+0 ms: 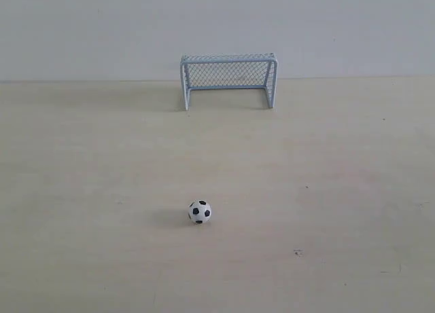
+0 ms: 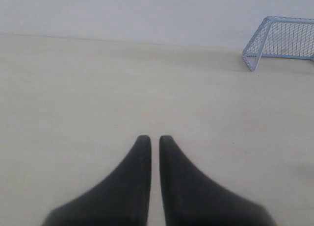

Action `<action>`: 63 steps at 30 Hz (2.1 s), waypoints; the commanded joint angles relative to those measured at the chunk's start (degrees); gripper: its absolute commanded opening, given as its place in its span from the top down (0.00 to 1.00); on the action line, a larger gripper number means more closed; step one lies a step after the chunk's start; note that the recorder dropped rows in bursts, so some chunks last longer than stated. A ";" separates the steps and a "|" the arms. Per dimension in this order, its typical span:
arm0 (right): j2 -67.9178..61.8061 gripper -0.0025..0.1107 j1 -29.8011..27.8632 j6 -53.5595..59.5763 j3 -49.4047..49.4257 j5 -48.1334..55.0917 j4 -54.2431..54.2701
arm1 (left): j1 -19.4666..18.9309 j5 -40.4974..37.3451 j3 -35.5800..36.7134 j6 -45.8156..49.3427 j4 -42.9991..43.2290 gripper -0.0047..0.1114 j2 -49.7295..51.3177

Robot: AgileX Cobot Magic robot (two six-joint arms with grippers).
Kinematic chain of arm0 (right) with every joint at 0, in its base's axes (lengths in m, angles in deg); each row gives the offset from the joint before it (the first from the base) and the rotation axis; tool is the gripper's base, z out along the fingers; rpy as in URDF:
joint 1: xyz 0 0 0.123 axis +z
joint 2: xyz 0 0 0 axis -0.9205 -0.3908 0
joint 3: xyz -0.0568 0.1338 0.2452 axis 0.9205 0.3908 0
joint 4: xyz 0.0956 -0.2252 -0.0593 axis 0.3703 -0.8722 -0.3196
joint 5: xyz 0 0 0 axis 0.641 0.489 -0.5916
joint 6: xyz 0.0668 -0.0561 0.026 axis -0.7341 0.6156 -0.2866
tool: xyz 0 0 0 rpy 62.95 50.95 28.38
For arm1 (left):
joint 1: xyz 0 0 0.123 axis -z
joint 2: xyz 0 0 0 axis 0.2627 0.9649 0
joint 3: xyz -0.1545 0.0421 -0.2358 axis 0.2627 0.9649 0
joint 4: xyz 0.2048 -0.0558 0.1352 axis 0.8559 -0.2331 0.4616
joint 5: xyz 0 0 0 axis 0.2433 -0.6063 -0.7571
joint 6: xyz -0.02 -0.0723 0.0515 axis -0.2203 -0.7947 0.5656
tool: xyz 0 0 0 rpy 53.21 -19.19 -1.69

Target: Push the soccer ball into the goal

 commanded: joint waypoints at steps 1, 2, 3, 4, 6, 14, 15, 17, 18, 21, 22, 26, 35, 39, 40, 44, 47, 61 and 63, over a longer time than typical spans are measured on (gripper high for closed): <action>0.28 0.98 -0.11 0.24 -0.06 -0.50 -0.42 | -0.11 0.28 -0.21 -0.48 -0.26 0.91 -0.13; 0.28 0.98 -0.11 0.24 -0.06 -0.50 -0.42 | -0.11 0.28 -0.21 -0.48 -0.26 0.91 -0.13; 0.28 0.98 -0.11 0.24 -0.06 -0.50 -0.42 | -0.11 0.28 -0.21 -0.48 -0.26 0.91 -0.13; 0.28 0.98 -0.11 0.24 -0.06 -0.50 -0.42 | -0.11 0.28 -0.21 -0.48 -0.26 0.91 -0.13; 0.28 0.98 -0.11 0.24 -0.06 -0.50 -0.42 | -0.11 0.28 -0.21 -0.48 -0.26 0.91 -0.13; 0.28 0.98 -0.11 0.24 -0.06 -0.50 -0.42 | -0.11 0.28 -0.21 -0.48 -0.26 0.91 -0.13; 0.28 0.98 -0.11 0.24 -0.06 -0.50 -0.42 | -0.11 0.28 -0.21 -0.48 -0.26 0.91 -0.13; 0.28 0.98 -0.11 0.24 -0.06 -0.24 -0.42 | -0.11 0.28 -0.21 -0.48 -0.26 0.91 -0.13; 0.28 0.98 -0.11 0.24 -0.06 -0.24 -0.42 | -0.11 0.28 -0.21 -0.48 -0.26 0.91 -0.13; 0.28 0.98 -0.11 0.24 -0.06 -0.24 -0.42 | -0.11 0.28 -0.21 -0.48 -0.26 0.91 -0.13; 0.28 0.98 -0.11 0.24 -0.06 -0.24 -0.42 | -0.11 0.28 -0.21 -0.48 -0.26 0.91 -0.13; 0.28 0.98 -0.11 0.24 -0.06 -0.24 -0.42 | -0.11 0.28 -0.21 -0.48 -0.26 0.91 -0.13; 0.28 0.98 -0.11 0.24 -0.06 -1.17 1.06 | -0.11 0.28 -0.21 -0.48 -0.26 0.91 -0.13; 0.28 0.98 -0.11 0.24 -2.73 -0.23 1.71 | -0.11 0.28 -0.21 -0.48 -0.26 0.91 -0.13; 0.28 0.98 -0.11 0.24 -3.38 -0.23 2.02 | -0.11 0.28 -0.21 -0.48 -0.26 0.91 -0.13; 0.28 0.98 -0.11 0.24 -6.01 -0.23 2.15 | -0.11 0.28 -0.21 -0.48 -0.26 0.91 -0.13; 0.28 0.98 -0.11 0.24 -8.61 -0.35 2.76 | -0.11 0.28 -0.21 -0.48 -0.26 0.91 -0.13; 0.28 0.98 -0.11 0.16 -22.85 -1.01 5.41 | -0.11 0.28 -0.21 -0.48 -0.26 0.91 -0.13; 0.28 0.98 -0.11 0.16 -22.98 -2.25 5.41 | -0.11 0.28 -0.21 -0.48 -0.26 0.91 -0.13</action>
